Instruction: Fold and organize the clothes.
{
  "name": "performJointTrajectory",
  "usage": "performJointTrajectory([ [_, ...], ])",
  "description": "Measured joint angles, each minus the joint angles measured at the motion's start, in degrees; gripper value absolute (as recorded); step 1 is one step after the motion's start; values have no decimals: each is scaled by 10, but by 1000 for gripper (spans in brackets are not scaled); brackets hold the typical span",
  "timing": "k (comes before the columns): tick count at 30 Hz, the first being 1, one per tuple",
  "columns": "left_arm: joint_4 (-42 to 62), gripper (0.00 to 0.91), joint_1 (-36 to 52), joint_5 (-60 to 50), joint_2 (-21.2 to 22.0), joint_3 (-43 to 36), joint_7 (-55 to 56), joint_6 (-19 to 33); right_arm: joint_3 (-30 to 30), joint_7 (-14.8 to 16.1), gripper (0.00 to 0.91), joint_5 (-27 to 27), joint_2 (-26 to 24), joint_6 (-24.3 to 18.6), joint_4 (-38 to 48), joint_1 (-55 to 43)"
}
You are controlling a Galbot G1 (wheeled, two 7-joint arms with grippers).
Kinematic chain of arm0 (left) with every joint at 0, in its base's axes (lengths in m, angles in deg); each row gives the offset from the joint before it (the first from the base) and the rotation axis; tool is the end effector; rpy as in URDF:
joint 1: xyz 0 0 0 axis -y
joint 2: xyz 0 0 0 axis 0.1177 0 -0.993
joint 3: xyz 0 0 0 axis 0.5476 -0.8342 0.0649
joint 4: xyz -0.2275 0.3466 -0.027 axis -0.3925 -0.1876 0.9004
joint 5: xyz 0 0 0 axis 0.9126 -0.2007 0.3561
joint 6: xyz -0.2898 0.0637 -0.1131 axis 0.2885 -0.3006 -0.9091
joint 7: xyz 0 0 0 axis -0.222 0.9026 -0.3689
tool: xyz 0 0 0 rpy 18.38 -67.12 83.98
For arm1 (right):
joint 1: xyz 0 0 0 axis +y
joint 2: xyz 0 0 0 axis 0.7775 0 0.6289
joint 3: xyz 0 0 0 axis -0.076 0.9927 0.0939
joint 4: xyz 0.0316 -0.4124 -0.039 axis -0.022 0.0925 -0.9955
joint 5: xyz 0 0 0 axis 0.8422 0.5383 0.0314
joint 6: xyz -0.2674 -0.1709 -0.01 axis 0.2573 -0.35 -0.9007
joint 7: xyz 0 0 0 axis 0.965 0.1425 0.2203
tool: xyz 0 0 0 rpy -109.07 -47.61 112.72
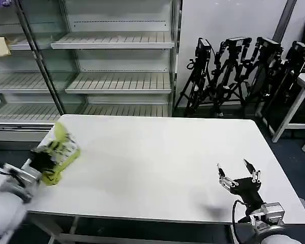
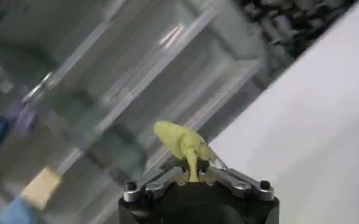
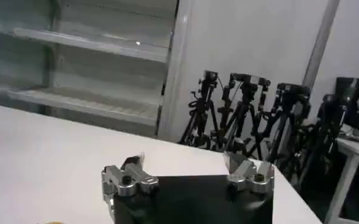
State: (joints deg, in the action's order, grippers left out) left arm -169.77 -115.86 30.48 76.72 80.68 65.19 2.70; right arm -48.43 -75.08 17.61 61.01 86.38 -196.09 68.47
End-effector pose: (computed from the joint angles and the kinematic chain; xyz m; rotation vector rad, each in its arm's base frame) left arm 0.2038 0.2085 -0.2076 -0.1387 -2.7130 -1.1518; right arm 0.1134 -0.1034 -0.2559 0.0805 -3.0042 0.2942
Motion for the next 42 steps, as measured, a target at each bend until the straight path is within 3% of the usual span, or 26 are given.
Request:
performJointTrajectory([
  [7, -30, 10, -5, -122, 67, -177, 20, 14, -7, 0, 907, 1, 4, 1, -4, 5],
  [12, -18, 20, 22, -141, 130, -277, 59, 3, -15, -2, 907, -2, 1, 5, -10, 2],
  [18, -1, 20, 85, -69, 192, -336, 124, -19, -19, -12, 907, -6, -6, 14, -17, -6],
  [26, 31, 30, 165, 106, 262, -394, 223, -35, -21, -22, 907, -9, -21, 31, -6, -41],
  [27, 37, 907, 173, 126, 272, -399, 236, -36, -19, -24, 907, -9, -23, 33, -3, -46],
  [42, 64, 907, 236, 273, 349, -408, 284, -23, -3, -28, 907, -10, -31, 38, 45, -112],
])
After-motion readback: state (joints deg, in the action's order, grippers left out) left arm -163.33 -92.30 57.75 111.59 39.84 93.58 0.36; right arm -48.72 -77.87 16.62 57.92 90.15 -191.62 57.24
